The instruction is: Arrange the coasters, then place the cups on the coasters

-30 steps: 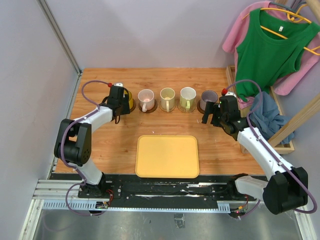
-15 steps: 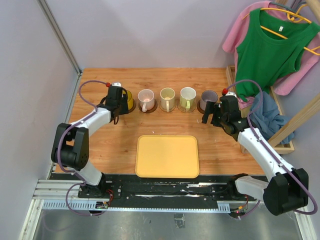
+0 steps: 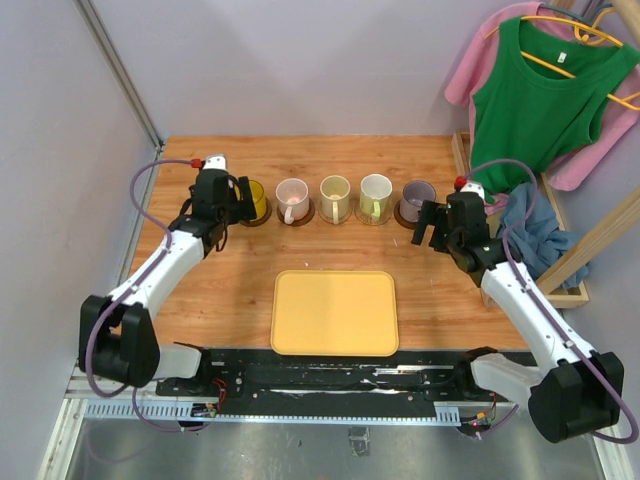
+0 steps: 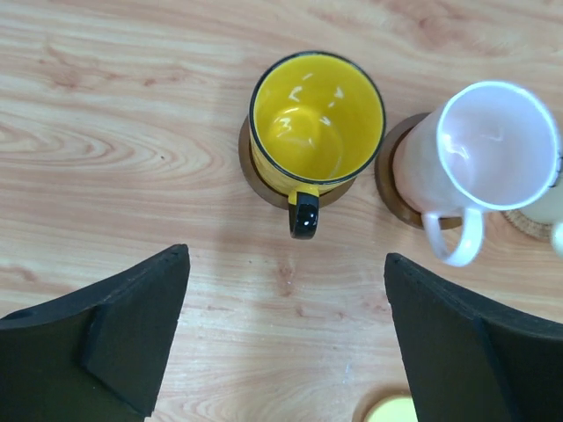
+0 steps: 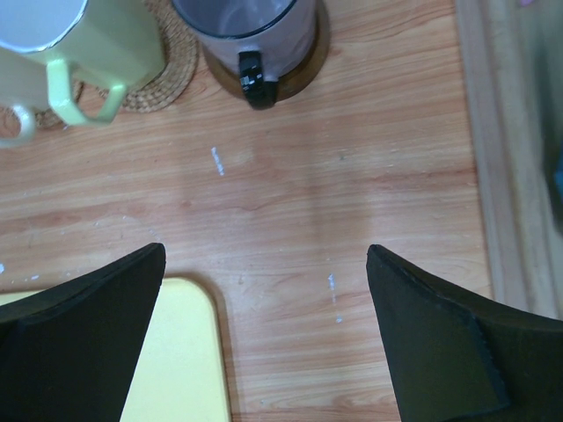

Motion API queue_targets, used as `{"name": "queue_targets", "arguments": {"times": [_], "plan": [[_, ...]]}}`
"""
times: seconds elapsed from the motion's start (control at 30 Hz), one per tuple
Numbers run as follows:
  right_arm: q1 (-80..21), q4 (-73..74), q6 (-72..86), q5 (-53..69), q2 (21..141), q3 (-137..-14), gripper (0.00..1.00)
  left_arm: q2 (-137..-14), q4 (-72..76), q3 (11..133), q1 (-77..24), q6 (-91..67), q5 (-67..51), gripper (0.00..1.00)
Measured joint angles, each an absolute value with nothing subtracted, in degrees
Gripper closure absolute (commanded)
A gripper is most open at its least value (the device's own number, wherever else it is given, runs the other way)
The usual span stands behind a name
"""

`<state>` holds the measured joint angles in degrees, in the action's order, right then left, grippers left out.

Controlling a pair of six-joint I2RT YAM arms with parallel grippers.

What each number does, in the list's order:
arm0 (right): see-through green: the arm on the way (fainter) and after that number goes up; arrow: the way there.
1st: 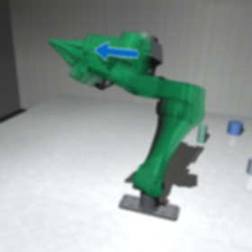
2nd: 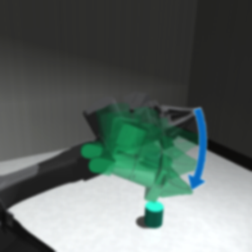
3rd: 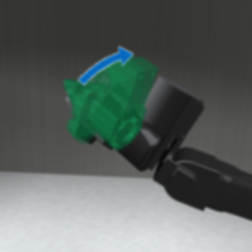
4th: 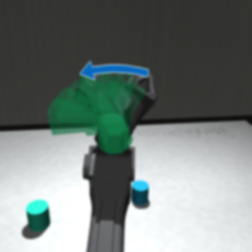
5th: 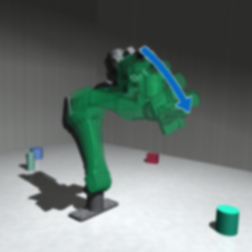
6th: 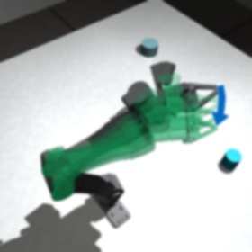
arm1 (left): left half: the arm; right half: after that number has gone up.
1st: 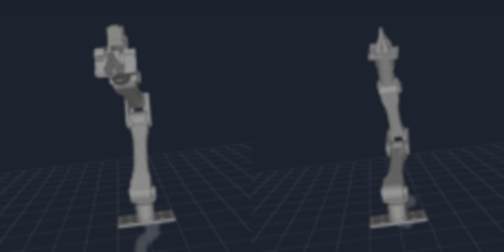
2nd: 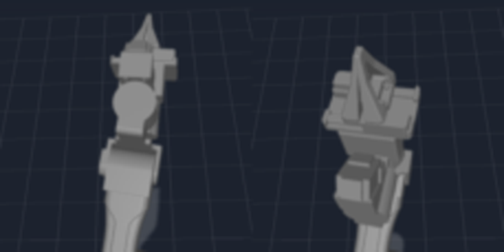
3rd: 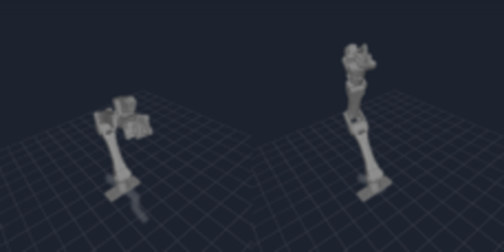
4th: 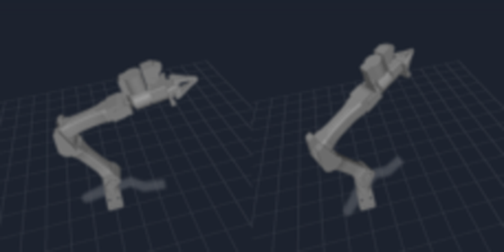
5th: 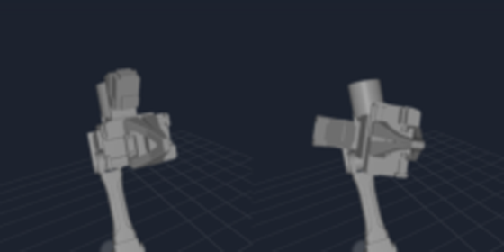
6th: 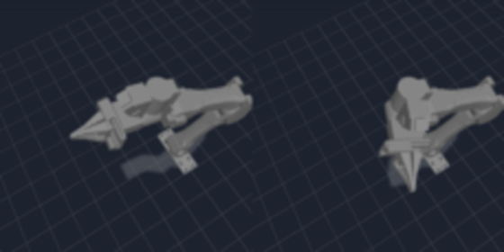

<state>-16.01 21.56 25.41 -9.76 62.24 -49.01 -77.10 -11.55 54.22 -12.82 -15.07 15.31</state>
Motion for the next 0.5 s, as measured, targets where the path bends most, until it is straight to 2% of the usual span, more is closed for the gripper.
{"name": "queue_targets", "arguments": {"times": [0.23, 0.5], "plan": [[-14.22, 22.28, 24.38, -16.86, 57.69, -49.01, 0.02, -66.43, -14.09, 52.12, -12.82, -17.17, 16.16, 0.0], [-13.89, 24.38, 24.08, -29.08, 47.97, -48.88, 0.02, -59.72, -19.53, 51.4, -12.82, -19.44, 18.9, 0.0]]}}
